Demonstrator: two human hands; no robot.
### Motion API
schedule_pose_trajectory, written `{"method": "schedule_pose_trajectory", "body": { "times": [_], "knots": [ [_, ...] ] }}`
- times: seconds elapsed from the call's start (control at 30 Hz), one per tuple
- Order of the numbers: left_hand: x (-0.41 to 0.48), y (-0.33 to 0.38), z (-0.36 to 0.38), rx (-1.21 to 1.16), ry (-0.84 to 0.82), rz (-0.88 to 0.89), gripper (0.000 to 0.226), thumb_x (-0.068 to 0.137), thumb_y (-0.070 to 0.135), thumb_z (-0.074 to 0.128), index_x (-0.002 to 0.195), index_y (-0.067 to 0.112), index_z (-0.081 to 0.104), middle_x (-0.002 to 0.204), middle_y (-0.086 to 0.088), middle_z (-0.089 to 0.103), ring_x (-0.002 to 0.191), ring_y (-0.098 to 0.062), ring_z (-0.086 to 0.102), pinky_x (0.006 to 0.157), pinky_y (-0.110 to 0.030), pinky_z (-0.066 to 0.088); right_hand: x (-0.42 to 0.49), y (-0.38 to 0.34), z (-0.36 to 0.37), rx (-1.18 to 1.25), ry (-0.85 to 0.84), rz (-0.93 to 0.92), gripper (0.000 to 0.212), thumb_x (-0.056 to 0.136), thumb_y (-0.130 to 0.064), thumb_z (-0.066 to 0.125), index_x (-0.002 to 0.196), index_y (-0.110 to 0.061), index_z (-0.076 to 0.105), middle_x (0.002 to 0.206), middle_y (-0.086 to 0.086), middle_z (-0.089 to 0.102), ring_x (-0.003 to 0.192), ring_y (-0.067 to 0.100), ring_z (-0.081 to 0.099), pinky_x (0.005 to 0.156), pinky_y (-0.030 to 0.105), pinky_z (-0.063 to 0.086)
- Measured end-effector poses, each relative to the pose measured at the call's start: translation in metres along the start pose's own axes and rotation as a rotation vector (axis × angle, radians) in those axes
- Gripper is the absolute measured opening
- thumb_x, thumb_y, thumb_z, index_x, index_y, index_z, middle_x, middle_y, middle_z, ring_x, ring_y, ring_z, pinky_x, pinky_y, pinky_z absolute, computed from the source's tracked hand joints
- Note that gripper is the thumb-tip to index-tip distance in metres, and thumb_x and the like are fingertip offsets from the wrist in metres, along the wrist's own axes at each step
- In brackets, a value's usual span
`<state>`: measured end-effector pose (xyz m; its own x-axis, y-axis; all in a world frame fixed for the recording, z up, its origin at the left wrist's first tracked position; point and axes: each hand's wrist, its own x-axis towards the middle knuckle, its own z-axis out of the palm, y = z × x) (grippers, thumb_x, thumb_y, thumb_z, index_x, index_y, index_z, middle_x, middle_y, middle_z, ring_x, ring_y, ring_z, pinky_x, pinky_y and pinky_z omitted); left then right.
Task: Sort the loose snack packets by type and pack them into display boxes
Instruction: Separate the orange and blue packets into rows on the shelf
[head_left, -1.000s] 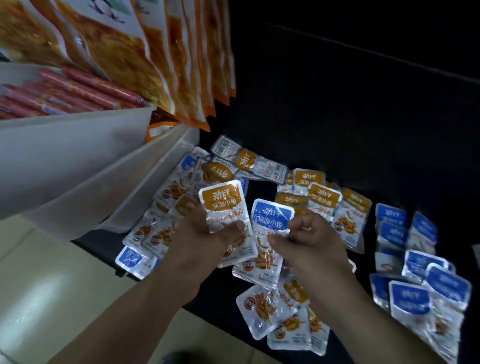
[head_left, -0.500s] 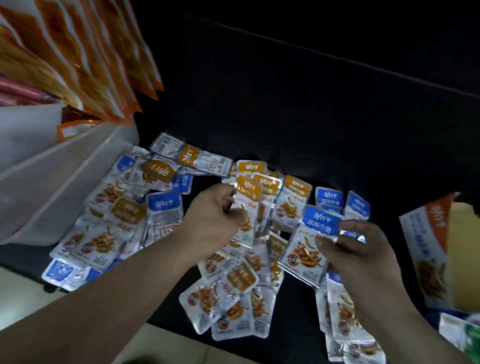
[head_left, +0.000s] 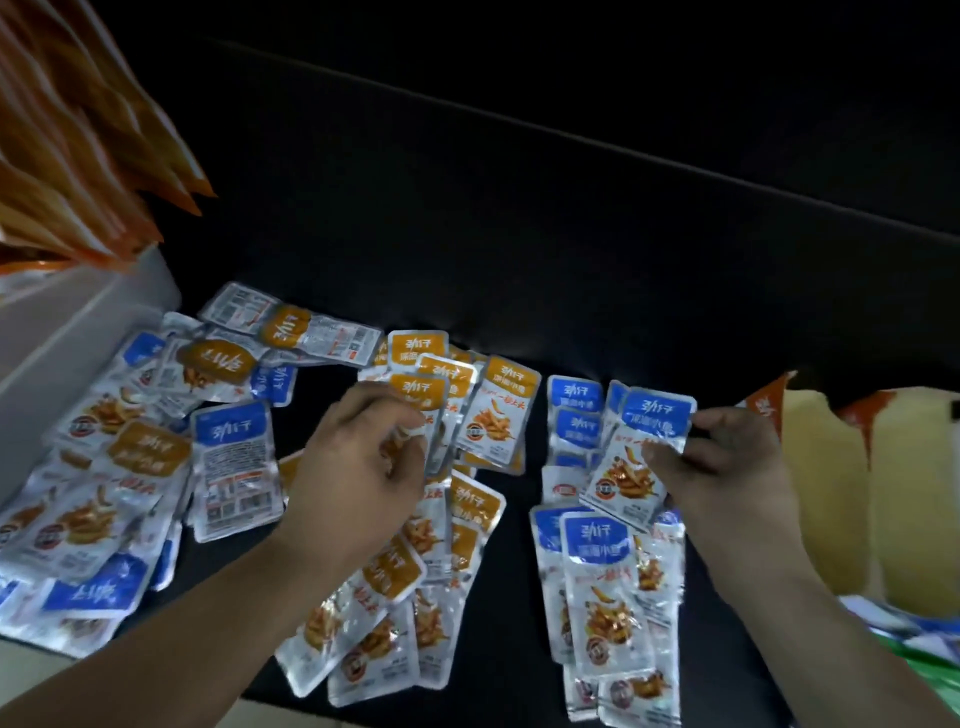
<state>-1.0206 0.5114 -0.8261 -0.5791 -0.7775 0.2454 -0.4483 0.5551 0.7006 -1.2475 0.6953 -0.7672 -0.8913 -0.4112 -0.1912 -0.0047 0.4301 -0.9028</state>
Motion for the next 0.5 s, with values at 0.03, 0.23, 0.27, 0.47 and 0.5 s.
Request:
{"method": "schedule_pose_trajectory", "body": {
  "times": [0.03,0.23,0.27,0.47,0.5],
  "knots": [
    [-0.003,0.003,0.002,-0.030,0.009,-0.008,0.017,0.088,0.006,0.073,0.102,0.016,0.074,0.116,0.009,0.060,0.106,-0.008,0.062,0.089,-0.001,0.040,0.006,0.000,0.001,-0.032,-0.004,-0.020,0.040,0.086,-0.013,0.082,0.112,-0.025,0.053,0.091,-0.007,0.078,0.077,0.011,0.077,0.062,0.037,0.062],
    [-0.013,0.011,0.007,-0.113,0.003,-0.034,0.019,0.088,0.004,0.073,0.103,0.016,0.075,0.117,0.010,0.060,0.106,-0.006,0.063,0.091,-0.016,0.052,0.031,0.024,0.021,-0.611,0.022,-0.208,0.018,0.094,-0.033,0.068,0.108,-0.034,0.057,0.104,-0.005,0.064,0.091,0.019,0.065,0.075,0.040,0.058],
    [-0.013,0.012,0.006,-0.119,0.001,-0.036,0.019,0.088,0.004,0.073,0.103,0.016,0.075,0.117,0.010,0.060,0.107,-0.004,0.063,0.091,-0.016,0.052,0.033,0.028,0.023,-0.685,0.047,-0.252,0.012,0.093,-0.035,0.068,0.104,-0.036,0.062,0.111,-0.003,0.062,0.101,0.021,0.060,0.083,0.041,0.055],
    [-0.026,0.011,-0.008,-0.165,-0.027,-0.068,0.015,0.092,0.010,0.072,0.102,0.020,0.074,0.116,0.016,0.060,0.110,-0.002,0.062,0.091,-0.022,0.055,0.024,0.019,0.026,-0.816,0.051,-0.403,0.024,0.093,-0.029,0.069,0.116,-0.024,0.074,0.130,0.004,0.059,0.124,0.031,0.051,0.101,0.051,0.048],
    [-0.031,0.009,-0.013,-0.172,-0.030,-0.063,0.013,0.092,0.014,0.071,0.103,0.021,0.074,0.118,0.016,0.060,0.112,-0.005,0.063,0.090,-0.025,0.056,0.019,0.015,0.030,-0.832,0.060,-0.456,0.027,0.092,-0.026,0.070,0.118,-0.021,0.073,0.133,0.005,0.059,0.126,0.032,0.050,0.102,0.053,0.047]
  ]
}}
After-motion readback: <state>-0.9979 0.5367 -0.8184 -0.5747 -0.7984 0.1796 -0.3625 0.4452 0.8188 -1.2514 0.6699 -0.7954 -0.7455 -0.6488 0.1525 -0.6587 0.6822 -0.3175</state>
